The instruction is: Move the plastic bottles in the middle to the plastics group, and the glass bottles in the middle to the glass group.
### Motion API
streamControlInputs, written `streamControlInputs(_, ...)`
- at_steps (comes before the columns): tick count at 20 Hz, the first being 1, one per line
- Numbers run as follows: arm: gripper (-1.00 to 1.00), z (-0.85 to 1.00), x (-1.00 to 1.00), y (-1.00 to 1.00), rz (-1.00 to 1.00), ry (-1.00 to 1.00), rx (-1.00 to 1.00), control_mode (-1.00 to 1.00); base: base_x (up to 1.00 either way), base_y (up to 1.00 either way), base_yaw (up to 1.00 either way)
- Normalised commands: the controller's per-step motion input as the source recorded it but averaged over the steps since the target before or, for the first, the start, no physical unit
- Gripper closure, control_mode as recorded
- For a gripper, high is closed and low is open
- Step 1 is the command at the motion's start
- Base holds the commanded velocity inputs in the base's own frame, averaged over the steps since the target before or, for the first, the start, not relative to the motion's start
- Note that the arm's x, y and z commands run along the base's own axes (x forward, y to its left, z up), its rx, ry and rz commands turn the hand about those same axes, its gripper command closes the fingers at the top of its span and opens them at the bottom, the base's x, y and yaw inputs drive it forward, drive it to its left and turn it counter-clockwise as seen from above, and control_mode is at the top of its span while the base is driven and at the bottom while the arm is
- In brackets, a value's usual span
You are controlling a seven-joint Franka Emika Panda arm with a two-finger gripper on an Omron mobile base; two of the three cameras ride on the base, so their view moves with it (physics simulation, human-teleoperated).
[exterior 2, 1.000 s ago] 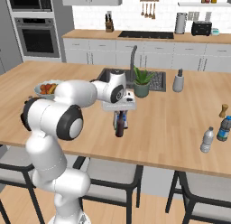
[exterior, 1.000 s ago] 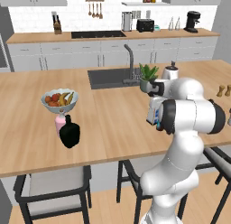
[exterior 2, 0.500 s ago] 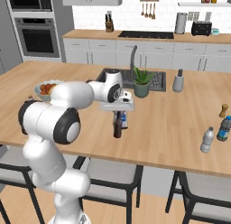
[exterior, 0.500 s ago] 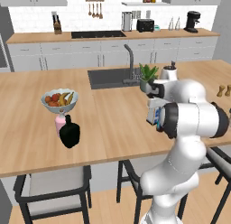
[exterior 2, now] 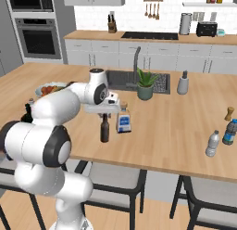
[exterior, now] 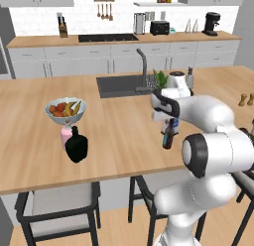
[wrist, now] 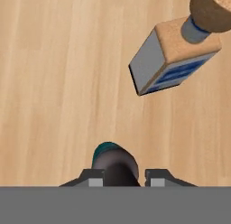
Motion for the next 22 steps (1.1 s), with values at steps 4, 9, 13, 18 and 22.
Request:
streamControlInputs(4,1.00,0.00,-0.13,1.00,0.00,-0.08,-0.02,-1.00,0.00,0.00,0.00)
streamControlInputs(9,1.00,0.03,0.00,1.00,0.00,-0.09,0.00,-1.00,0.00,0.00,0.00)
streamControlInputs(13,1.00,0.04,0.01,1.00,0.00,-0.07,0.00,-1.00,0.00,0.00,0.00)
streamControlInputs(18,1.00,0.00,0.24,0.95,0.00,0.00,0.00,-1.00,0.00,0.00,0.00)
streamControlInputs(22,1.00,0.00,0.22,0.86,0.00,0.00,0.00,-1.00,0.00,0.00,0.00)
